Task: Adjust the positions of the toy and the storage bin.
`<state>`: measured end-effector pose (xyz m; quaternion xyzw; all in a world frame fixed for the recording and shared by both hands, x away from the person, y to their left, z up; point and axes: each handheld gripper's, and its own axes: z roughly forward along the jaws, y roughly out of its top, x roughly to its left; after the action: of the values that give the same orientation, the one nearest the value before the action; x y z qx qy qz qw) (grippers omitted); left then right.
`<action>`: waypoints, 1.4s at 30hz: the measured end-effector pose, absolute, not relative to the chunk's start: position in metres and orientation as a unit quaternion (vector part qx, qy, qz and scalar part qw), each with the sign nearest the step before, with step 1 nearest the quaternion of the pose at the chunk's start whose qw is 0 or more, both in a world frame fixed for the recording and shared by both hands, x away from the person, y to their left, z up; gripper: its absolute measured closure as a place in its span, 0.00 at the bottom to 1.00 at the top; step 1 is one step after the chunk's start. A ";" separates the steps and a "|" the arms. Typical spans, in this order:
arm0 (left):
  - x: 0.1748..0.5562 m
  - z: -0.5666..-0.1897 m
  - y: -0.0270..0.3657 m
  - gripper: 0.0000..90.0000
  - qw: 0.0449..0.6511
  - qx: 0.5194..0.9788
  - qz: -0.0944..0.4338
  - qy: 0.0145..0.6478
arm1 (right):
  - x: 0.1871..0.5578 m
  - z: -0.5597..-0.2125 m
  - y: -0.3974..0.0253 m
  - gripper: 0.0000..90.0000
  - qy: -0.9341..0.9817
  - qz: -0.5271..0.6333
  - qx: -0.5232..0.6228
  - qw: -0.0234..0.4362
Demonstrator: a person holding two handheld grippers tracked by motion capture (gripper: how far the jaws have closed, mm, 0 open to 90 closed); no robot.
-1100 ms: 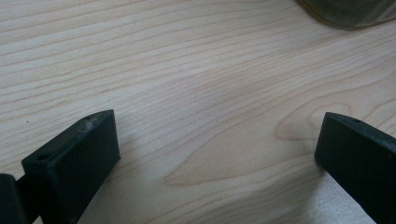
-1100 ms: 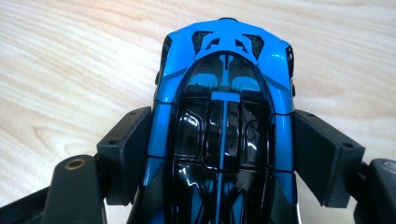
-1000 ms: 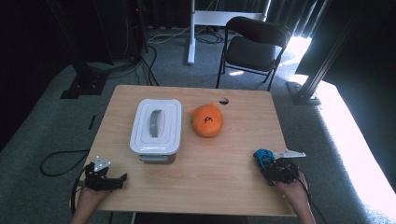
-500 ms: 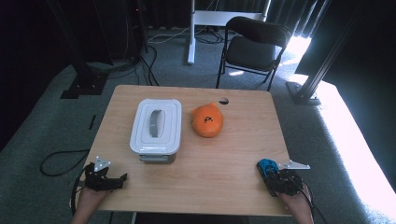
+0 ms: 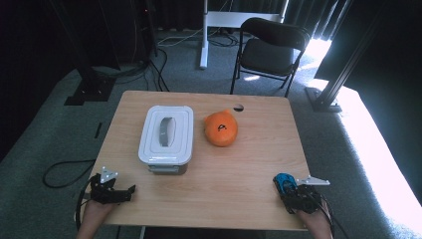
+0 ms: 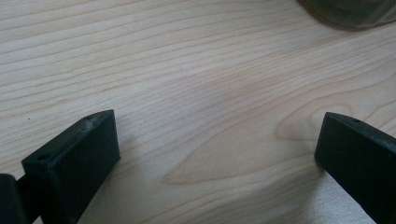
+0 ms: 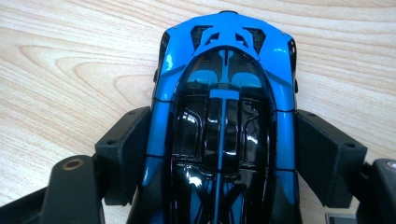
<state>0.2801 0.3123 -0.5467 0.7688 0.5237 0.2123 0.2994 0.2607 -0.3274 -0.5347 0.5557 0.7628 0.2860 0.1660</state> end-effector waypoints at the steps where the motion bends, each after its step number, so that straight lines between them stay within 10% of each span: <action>1: 0.280 -0.547 0.312 0.00 0.300 0.769 0.212 0.524 | 0.261 -0.535 -0.328 0.26 0.763 0.287 0.556 0.165; 42: 0.280 -0.547 0.312 0.00 0.300 0.769 0.212 0.524 | 0.314 -0.486 -0.301 0.17 0.763 0.355 0.515 0.164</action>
<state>0.2801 0.3123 -0.5467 0.7688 0.5237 0.2120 0.2996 0.3139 -0.3014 -0.4863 0.5152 0.7629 0.3546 0.1638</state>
